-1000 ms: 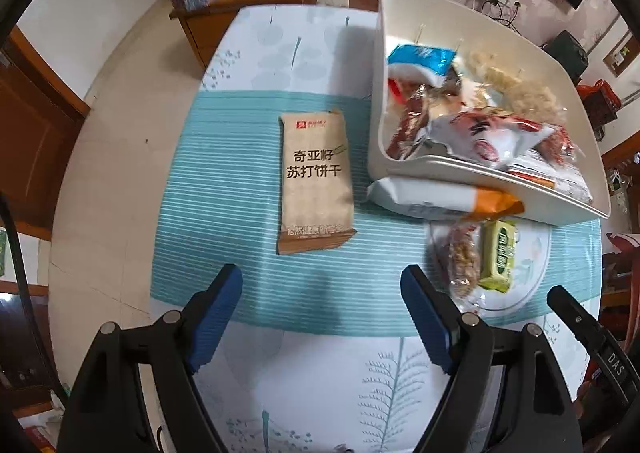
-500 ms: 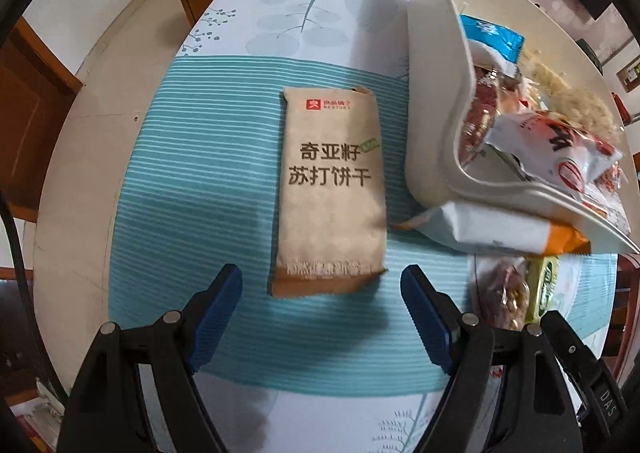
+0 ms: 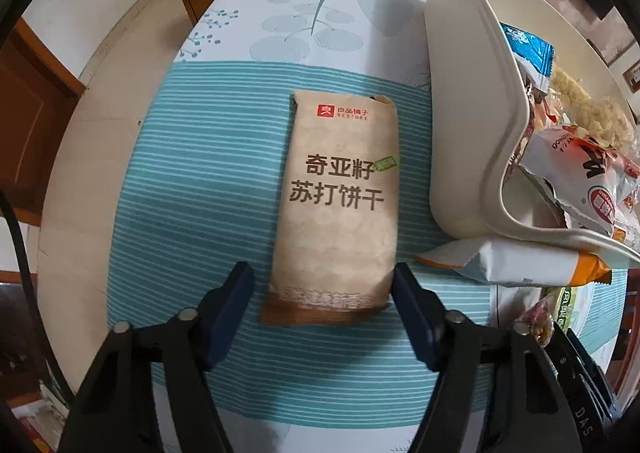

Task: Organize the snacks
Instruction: 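Grasp beige biscuit bag with left gripper while right gripper grasps green packet, then lift both packets over the tray and open both grippers to drop them in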

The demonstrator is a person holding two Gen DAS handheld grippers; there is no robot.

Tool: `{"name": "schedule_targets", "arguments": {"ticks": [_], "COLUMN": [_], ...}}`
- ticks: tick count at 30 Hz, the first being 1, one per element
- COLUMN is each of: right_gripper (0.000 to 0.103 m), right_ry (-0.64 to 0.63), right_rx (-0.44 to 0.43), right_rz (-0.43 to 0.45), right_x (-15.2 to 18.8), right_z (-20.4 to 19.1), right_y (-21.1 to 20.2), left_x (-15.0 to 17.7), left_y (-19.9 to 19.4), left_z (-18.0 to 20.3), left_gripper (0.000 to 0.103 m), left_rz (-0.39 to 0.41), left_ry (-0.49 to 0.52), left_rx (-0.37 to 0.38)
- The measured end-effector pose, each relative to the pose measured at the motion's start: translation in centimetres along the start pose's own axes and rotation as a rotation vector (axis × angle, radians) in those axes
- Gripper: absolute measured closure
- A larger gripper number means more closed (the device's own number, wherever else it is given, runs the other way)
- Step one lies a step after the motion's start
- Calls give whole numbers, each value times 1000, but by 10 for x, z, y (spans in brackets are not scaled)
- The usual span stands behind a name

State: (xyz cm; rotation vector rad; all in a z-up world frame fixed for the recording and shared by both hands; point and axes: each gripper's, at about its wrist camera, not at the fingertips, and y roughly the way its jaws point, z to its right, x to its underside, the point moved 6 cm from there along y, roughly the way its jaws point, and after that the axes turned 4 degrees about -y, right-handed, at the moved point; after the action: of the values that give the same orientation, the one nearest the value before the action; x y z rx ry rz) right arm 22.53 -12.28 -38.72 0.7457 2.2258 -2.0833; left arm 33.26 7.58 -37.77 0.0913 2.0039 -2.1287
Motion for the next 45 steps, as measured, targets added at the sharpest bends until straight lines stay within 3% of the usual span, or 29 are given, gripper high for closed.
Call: {"name": "schedule_targets", "arguments": {"ticks": [8, 24, 35, 45], "right_gripper": [62, 66, 66, 66], "right_ry": [-12, -49, -297, -513], "right_rx": [7, -51, -206, -258], "right_rz": [-13, -65, -21, 136], "right_x": [4, 2, -13, -38], "right_z": [-9, 8, -25, -34], "right_y": [3, -10, -65, -119], "left_x": [1, -5, -25, -60], "left_y": [-3, -24, -89, -146], "left_z": [-4, -30, -27, 16], "left_gripper": [47, 48, 48, 48], "left_rz": [6, 22, 174, 330], "left_ry": [15, -4, 2, 51], "left_rx": [27, 118, 80, 134]}}
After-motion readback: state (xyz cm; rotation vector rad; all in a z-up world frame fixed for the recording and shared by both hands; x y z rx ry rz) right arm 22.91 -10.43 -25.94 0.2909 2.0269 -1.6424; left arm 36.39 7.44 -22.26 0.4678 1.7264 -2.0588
